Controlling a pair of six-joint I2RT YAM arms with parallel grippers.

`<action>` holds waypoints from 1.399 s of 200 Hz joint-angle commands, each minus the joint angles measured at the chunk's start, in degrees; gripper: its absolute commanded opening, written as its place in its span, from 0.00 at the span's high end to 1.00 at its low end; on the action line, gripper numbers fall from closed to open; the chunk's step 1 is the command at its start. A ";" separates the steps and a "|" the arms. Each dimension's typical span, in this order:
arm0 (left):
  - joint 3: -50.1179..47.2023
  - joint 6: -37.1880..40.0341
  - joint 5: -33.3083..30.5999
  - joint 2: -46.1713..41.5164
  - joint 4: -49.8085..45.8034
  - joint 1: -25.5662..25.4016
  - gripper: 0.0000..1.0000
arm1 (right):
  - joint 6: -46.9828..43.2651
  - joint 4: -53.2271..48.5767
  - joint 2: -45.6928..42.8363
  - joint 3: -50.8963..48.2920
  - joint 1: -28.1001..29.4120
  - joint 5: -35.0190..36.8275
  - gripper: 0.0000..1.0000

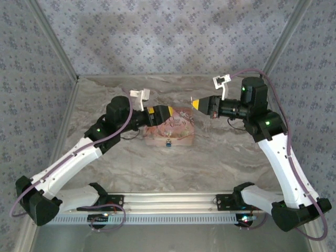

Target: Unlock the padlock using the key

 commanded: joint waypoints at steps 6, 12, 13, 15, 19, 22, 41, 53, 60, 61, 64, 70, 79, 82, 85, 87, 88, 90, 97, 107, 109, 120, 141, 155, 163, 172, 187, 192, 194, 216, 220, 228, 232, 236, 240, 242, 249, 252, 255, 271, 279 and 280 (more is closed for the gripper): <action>5.60 -1.19 4.53 1.52 3.39 0.19 0.17 | -0.45 0.72 -0.78 -0.42 0.81 -0.64 1.00; 6.52 -1.31 4.70 2.01 3.10 0.12 0.18 | -1.05 0.19 -0.71 -0.41 1.20 0.15 1.00; 6.72 -1.33 4.71 2.11 3.02 0.14 0.18 | -1.10 0.06 -0.71 -0.40 1.29 0.31 1.00; 6.97 -1.42 4.68 2.24 2.86 0.07 0.19 | -1.25 -0.09 -0.71 -0.39 1.41 0.56 1.00; 7.67 -1.44 4.68 2.54 2.50 -0.05 0.19 | -1.69 -0.55 -0.71 -0.39 1.76 1.33 1.00; 8.14 -1.40 4.72 2.79 2.17 -0.24 0.20 | -2.07 -0.83 -0.71 -0.31 2.03 2.00 1.00; 11.32 -1.39 4.45 4.65 -0.49 -1.03 0.23 | -5.39 -4.15 -0.41 0.58 4.78 7.93 1.00; 12.92 -1.43 3.85 5.63 -1.84 -1.71 0.26 | -7.71 -7.38 -0.13 1.48 7.12 12.44 1.00; 13.90 -1.30 3.36 6.21 -2.85 -2.05 0.27 | -8.94 -8.67 0.05 2.15 8.47 15.14 1.00; 14.01 -1.24 3.34 6.31 -2.98 -2.09 0.27 | -9.13 -8.76 0.07 2.20 8.66 15.50 1.00; 14.40 -1.20 3.18 6.57 -3.37 -2.18 0.27 | -9.49 -9.24 0.08 2.31 9.16 16.43 1.00; 15.36 -1.04 2.77 7.11 -4.43 -2.52 0.28 | -10.22 -9.92 0.16 2.68 10.13 18.11 1.00; 16.48 -0.83 2.21 7.84 -5.82 -2.93 0.30 | -11.15 -10.86 0.32 3.10 11.26 20.49 1.00; 16.85 -0.76 2.06 8.05 -6.17 -3.11 0.30 | -11.44 -11.21 0.34 3.27 11.68 21.26 1.00; 17.18 -0.63 1.85 8.30 -6.56 -3.27 0.31 | -11.66 -11.50 0.34 3.47 12.08 21.89 1.00; 17.43 -0.58 1.72 8.41 -6.86 -3.35 0.31 | -11.85 -11.60 0.34 3.54 12.28 22.26 1.00; 17.53 -0.57 1.64 8.51 -7.01 -3.35 0.31 | -11.91 -11.63 0.30 3.56 12.37 22.44 1.00; 17.72 -0.50 1.52 8.68 -7.23 -3.46 0.31 | -12.02 -11.72 0.33 3.59 12.51 22.75 1.00; 18.49 -0.34 0.90 9.11 -8.21 -3.85 0.32 | -12.31 -11.91 0.26 3.61 13.11 23.85 1.00; 19.35 -0.14 0.07 9.87 -9.68 -4.29 0.34 | -12.73 -12.19 0.17 3.74 13.80 25.14 1.00; 19.56 -0.02 -0.09 10.05 -10.05 -4.38 0.34 | -12.84 -12.23 0.17 3.81 14.00 25.34 1.00; 20.62 0.13 -1.05 10.74 -11.97 -4.78 0.36 | -13.24 -12.45 0.08 3.92 14.70 26.63 1.00; 21.10 -0.20 -1.09 11.73 -12.34 -5.26 0.41 | -13.79 -12.91 0.08 4.13 15.74 28.06 1.00; 21.52 -0.44 -0.62 12.50 -12.15 -5.62 0.42 | -14.12 -13.12 0.16 4.18 16.24 28.72 1.00; 21.76 -0.54 -0.54 12.87 -12.17 -5.83 0.43 | -14.26 -13.27 0.24 4.27 16.46 28.86 1.00; 22.06 -0.55 -0.47 13.28 -12.12 -6.15 0.43 | -14.35 -13.25 0.25 4.37 16.66 29.04 1.00; 22.55 -0.55 -0.41 14.02 -12.48 -6.46 0.46 | -14.48 -13.11 0.17 4.28 16.98 29.37 1.00; 22.64 -0.54 -0.43 14.20 -12.50 -6.62 0.47 | -14.43 -13.09 0.17 4.27 17.08 29.56 1.00; 22.71 -0.51 -0.34 14.34 -12.52 -6.65 0.47 | -14.43 -13.01 0.14 4.27 17.07 29.63 1.00; 23.13 -0.67 0.22 15.23 -12.44 -6.96 0.50 | -14.60 -13.00 0.17 4.39 17.46 30.14 1.00; 23.17 -0.73 0.27 15.41 -12.43 -7.11 0.51 | -14.63 -12.98 0.19 4.43 17.54 30.18 1.00; 23.26 -0.72 0.40 15.53 -12.43 -7.09 0.53 | -14.61 -13.02 0.17 4.38 17.61 30.26 1.00; 23.30 -0.69 0.42 15.58 -12.43 -7.13 0.54 | -14.67 -12.99 0.17 4.36 17.65 30.27 1.00; 23.26 -0.67 0.28 15.59 -12.41 -7.19 0.55 | -14.69 -12.98 0.17 4.36 17.71 30.35 1.00; 23.26 -0.70 0.31 15.57 -12.43 -7.18 0.57 | -14.69 -12.99 0.17 4.31 17.74 30.49 1.00; 23.26 -0.68 0.30 15.58 -12.34 -7.21 0.57 | -14.69 -12.94 0.17 4.30 17.74 30.51 1.00; 23.22 -0.78 0.23 15.67 -12.30 -7.22 0.59 | -14.69 -12.94 0.17 4.35 17.90 30.76 1.00; 23.30 -0.82 0.27 15.70 -12.33 -7.20 0.61 | -14.75 -12.93 0.17 4.31 17.93 30.83 1.00; 23.19 -0.83 0.36 15.69 -12.21 -7.16 0.64 | -14.77 -12.96 0.17 4.35 17.93 30.88 1.00; 23.37 -0.98 0.91 15.87 -11.82 -7.18 0.77 | -14.78 -12.65 0.17 4.18 18.15 31.31 1.00; 23.26 -1.10 1.02 15.86 -11.42 -7.18 0.84 | -14.90 -12.71 0.12 4.18 18.28 31.55 1.00; 23.22 -1.14 1.07 15.84 -11.36 -7.20 0.84 | -14.88 -12.71 0.14 4.23 18.31 31.57 1.00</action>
